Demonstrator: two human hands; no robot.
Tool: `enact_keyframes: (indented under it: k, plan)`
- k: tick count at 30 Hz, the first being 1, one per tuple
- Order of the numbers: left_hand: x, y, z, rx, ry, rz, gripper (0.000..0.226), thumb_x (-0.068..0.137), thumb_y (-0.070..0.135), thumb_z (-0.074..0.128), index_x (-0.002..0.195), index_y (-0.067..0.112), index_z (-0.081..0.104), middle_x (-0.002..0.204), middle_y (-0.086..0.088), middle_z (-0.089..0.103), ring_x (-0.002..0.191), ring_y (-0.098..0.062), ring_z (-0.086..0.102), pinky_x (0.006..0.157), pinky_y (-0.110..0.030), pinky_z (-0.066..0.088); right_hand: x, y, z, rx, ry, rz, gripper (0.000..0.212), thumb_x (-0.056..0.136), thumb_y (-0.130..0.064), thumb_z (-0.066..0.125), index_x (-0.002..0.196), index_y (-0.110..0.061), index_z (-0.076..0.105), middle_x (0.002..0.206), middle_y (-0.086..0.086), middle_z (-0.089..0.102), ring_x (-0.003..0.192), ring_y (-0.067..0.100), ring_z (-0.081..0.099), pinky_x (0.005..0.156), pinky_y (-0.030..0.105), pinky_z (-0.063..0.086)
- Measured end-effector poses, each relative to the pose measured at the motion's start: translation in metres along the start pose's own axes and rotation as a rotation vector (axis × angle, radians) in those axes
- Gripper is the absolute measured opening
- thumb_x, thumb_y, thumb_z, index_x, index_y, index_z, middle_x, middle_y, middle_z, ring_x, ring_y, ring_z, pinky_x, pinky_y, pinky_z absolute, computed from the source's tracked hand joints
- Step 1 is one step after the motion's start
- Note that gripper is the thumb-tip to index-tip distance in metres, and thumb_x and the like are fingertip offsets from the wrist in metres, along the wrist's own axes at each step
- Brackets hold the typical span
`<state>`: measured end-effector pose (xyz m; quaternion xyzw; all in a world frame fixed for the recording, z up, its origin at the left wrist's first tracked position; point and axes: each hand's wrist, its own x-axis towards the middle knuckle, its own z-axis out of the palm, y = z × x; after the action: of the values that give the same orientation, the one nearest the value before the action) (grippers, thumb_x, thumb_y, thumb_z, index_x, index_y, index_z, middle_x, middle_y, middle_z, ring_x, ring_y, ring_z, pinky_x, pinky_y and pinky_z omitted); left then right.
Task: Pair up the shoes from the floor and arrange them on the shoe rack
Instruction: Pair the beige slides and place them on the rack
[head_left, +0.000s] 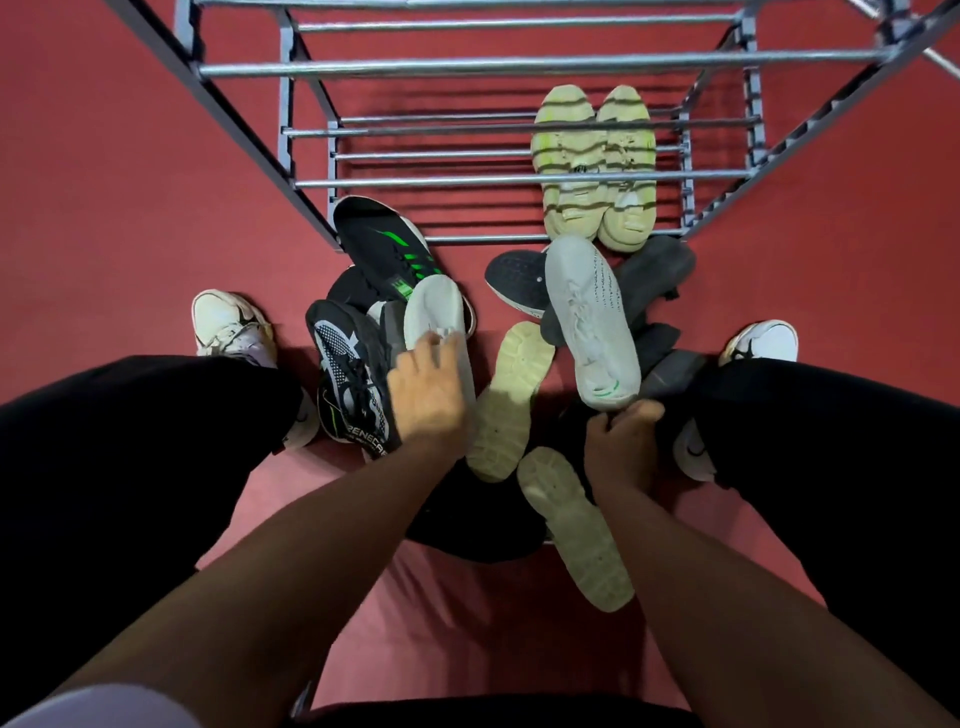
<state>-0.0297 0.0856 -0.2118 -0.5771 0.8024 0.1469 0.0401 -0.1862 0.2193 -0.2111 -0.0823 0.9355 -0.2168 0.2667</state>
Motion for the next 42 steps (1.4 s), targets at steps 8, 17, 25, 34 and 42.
enact_keyframes:
  k: [8, 17, 25, 34, 42]
  plan:
    - [0.052, 0.066, 0.034, -0.377, -0.370, 0.068, 0.056, 0.093, 0.021, 0.048, 0.144, 0.006, 0.033, 0.138, -0.020, 0.043, 0.120, -0.039, 0.049, 0.099, -0.043, 0.037, -0.006, 0.038, 0.029, -0.673, -0.642, -0.030, 0.044, 0.085, -0.036, 0.063, 0.118, -0.008, 0.059, 0.121, 0.013, 0.063, 0.111, 0.030, 0.062, 0.086, 0.032, 0.049]
    - [0.082, 0.069, 0.079, -0.592, -0.577, -0.285, 0.069, 0.085, 0.036, 0.051, 0.147, 0.018, 0.026, 0.142, -0.017, 0.048, 0.128, -0.036, 0.049, 0.107, -0.042, 0.040, -0.012, 0.054, 0.052, -0.589, -0.484, 0.105, 0.070, 0.083, -0.037, 0.071, 0.134, -0.005, 0.037, 0.139, 0.016, 0.041, 0.120, 0.031, 0.055, 0.092, 0.035, 0.048]
    - [0.089, 0.054, 0.076, -0.522, -0.639, -0.264, 0.076, 0.073, 0.051, 0.065, 0.141, 0.024, 0.044, 0.140, -0.011, 0.050, 0.125, -0.031, 0.052, 0.108, -0.040, 0.042, -0.008, 0.055, 0.044, -0.573, -0.544, 0.071, 0.061, 0.081, -0.043, 0.068, 0.135, -0.029, 0.042, 0.135, 0.010, 0.047, 0.119, 0.032, 0.052, 0.094, 0.038, 0.047]
    - [0.051, 0.049, -0.028, -0.446, -0.404, -0.121, 0.054, 0.072, 0.056, 0.064, 0.110, 0.020, 0.049, 0.109, -0.006, 0.065, 0.103, -0.030, 0.061, 0.087, -0.036, 0.050, -0.001, -0.010, 0.000, -0.583, -0.821, -0.083, 0.055, 0.080, -0.030, 0.070, 0.128, -0.011, 0.049, 0.128, 0.011, 0.057, 0.115, 0.028, 0.057, 0.091, 0.032, 0.046]
    - [0.034, 0.030, -0.146, -0.627, 0.064, -0.012, 0.044, 0.068, 0.042, 0.067, 0.095, 0.020, 0.042, 0.092, -0.001, 0.058, 0.079, -0.025, 0.058, 0.067, -0.039, 0.051, -0.024, -0.106, -0.056, -0.193, -0.527, -0.361, 0.029, 0.074, -0.025, 0.063, 0.103, -0.023, 0.064, 0.096, 0.002, 0.067, 0.090, 0.023, 0.063, 0.079, 0.032, 0.050]
